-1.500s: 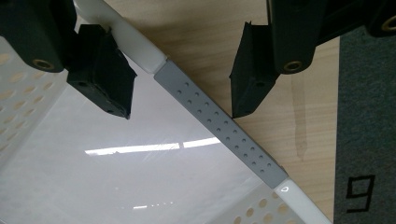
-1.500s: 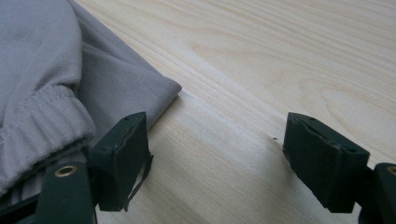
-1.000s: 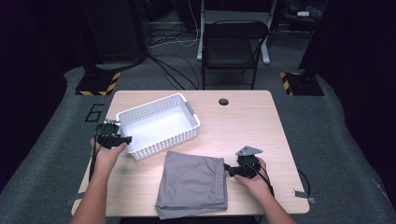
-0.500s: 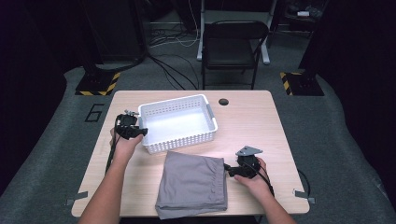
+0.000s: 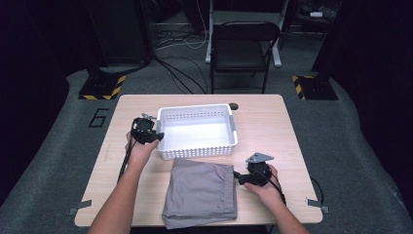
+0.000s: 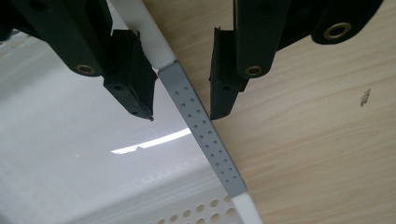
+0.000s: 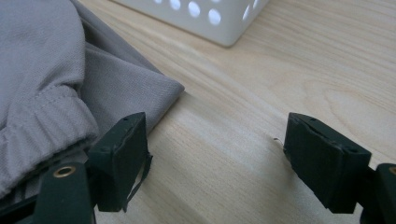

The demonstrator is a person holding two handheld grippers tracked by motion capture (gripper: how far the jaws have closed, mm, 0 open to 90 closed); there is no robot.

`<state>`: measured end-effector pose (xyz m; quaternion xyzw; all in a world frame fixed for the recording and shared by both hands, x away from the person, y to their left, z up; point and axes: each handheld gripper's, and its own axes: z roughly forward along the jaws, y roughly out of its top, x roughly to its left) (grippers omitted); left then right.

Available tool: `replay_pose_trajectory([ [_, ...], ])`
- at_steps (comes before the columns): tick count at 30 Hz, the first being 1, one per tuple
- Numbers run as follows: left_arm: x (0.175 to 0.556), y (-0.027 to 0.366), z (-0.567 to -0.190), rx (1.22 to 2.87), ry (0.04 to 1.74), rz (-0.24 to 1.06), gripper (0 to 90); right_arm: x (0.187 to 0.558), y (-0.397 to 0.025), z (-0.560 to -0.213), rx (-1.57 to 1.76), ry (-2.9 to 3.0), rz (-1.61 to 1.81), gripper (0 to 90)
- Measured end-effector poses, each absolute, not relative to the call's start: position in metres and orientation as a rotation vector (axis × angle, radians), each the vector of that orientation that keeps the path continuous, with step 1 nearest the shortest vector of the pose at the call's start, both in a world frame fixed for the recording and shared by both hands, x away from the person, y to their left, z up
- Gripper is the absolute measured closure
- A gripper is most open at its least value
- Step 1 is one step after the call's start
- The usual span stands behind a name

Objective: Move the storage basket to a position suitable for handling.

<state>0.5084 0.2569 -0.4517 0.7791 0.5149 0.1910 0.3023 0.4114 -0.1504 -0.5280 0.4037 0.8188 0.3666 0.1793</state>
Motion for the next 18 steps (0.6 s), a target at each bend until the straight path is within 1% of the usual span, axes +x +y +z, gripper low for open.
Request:
replay_pose_trajectory([
  [7, 0.508, 0.242, -0.453, 2.076, 1.333, 0.502, 62.3, 0.411, -0.150, -0.529, 1.137, 2.308, 1.047, 21.1],
  [18, 0.506, 0.233, -0.453, 2.078, 1.321, 0.480, 61.9, 0.411, -0.149, -0.528, 1.141, 2.309, 1.052, 21.1],
])
